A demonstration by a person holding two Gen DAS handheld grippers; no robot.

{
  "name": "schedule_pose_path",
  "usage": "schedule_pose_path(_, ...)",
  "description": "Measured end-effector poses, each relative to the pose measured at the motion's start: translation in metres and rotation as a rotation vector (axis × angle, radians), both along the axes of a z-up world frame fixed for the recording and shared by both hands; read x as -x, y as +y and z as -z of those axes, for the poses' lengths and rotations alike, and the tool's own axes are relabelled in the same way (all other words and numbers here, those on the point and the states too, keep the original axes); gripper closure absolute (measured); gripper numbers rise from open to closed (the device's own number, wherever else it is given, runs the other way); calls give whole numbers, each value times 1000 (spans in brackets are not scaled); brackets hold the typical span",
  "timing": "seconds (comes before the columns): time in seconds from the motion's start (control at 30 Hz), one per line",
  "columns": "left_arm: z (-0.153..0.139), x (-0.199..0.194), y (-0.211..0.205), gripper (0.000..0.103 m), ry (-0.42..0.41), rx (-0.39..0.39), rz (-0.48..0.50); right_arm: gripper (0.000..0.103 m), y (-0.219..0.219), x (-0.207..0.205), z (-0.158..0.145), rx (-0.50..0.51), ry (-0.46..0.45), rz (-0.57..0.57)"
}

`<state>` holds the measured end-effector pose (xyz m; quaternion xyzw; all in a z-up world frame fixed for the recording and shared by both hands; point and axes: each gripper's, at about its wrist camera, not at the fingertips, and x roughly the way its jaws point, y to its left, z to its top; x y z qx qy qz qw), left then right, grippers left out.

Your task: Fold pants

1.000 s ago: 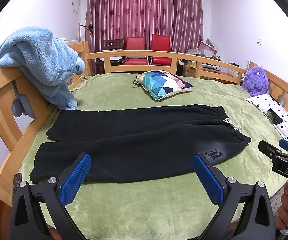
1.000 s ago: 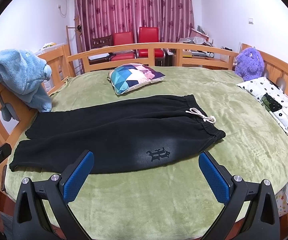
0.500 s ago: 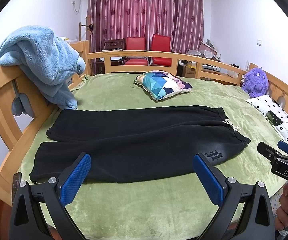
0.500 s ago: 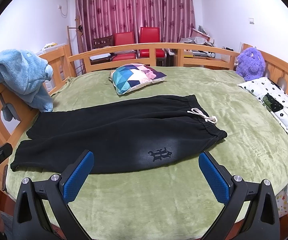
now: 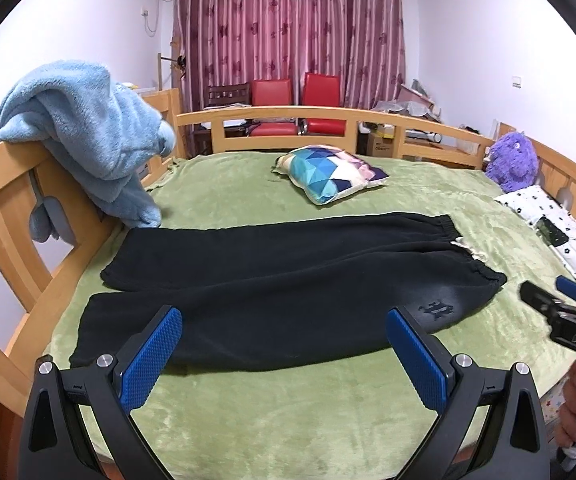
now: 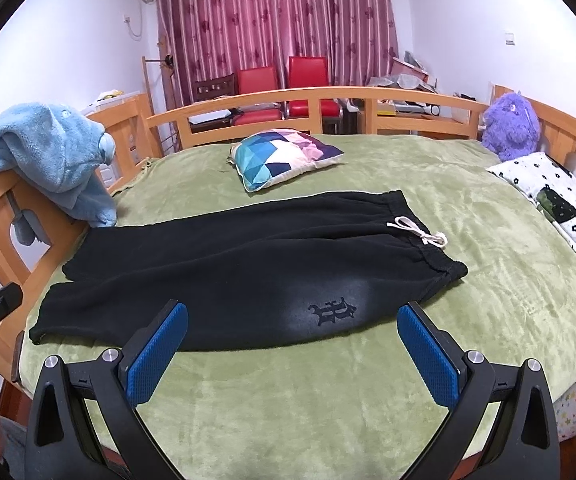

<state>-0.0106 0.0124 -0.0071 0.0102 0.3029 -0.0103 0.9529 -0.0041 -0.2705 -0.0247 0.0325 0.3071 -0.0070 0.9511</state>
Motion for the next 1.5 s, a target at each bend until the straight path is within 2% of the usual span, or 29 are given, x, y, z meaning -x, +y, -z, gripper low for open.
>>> schedule_pose_path(0.13,18,-15,24,0,45,10,-52,0,-9,0,9,-22,-34,-28)
schedule_pose_path(0.23,43,-29,48,0,114,69,-66,1,-21,-7,22,-27,-42,-24)
schedule_pose_path(0.3,59,-37,64,4,162,102,-85,1,-34,-16,37,-41,-31,12)
schedule_pose_path(0.33,69,-42,72,5,194,113,-90,3,-42,-21,44,-61,-14,22)
schedule_pose_path(0.43,90,-50,92,5,230,97,-120,19,-68,-45,72,-159,96,29)
schedule_pose_path(0.53,112,-62,108,5,277,96,-161,23,-92,-67,106,-222,188,61)
schedule_pose_path(0.57,121,-66,115,5,294,110,-176,26,-96,-71,115,-238,211,56)
schedule_pose_path(0.6,129,-70,122,5,304,129,-185,34,-101,-77,127,-254,240,51)
schedule_pose_path(0.63,139,-76,128,5,320,161,-192,36,-107,-82,139,-254,262,75)
schedule_pose_path(0.7,155,-85,137,5,344,214,-197,36,-116,-87,156,-240,276,145)
schedule_pose_path(0.8,174,-96,147,5,361,277,-215,36,-127,-97,181,-276,306,165)
schedule_pose_path(0.93,187,-104,162,5,352,396,-214,36,-137,-113,199,-319,316,201)
schedule_pose_path(1.13,205,-122,182,5,396,458,-264,35,-143,-139,204,-432,276,199)
schedule_pose_path(1.2,209,-128,184,5,406,465,-269,35,-141,-152,206,-429,291,199)
schedule_pose_path(1.23,211,-130,185,9,409,464,-275,35,-141,-158,208,-420,297,198)
schedule_pose_path(1.3,216,-137,186,27,426,468,-286,36,-138,-169,209,-395,308,198)
schedule_pose_path(1.33,219,-140,185,43,443,475,-284,40,-138,-170,209,-383,313,200)
schedule_pose_path(1.37,221,-144,183,66,464,482,-272,57,-137,-173,208,-373,313,201)
schedule_pose_path(1.4,221,-148,181,80,477,487,-254,65,-136,-176,207,-362,312,199)
schedule_pose_path(1.43,219,-149,179,89,480,477,-252,75,-136,-177,205,-349,311,196)
schedule_pose_path(1.47,213,-152,176,90,469,453,-245,83,-136,-177,202,-333,299,187)
schedule_pose_path(1.5,207,-154,175,90,456,429,-232,85,-135,-178,197,-319,280,175)
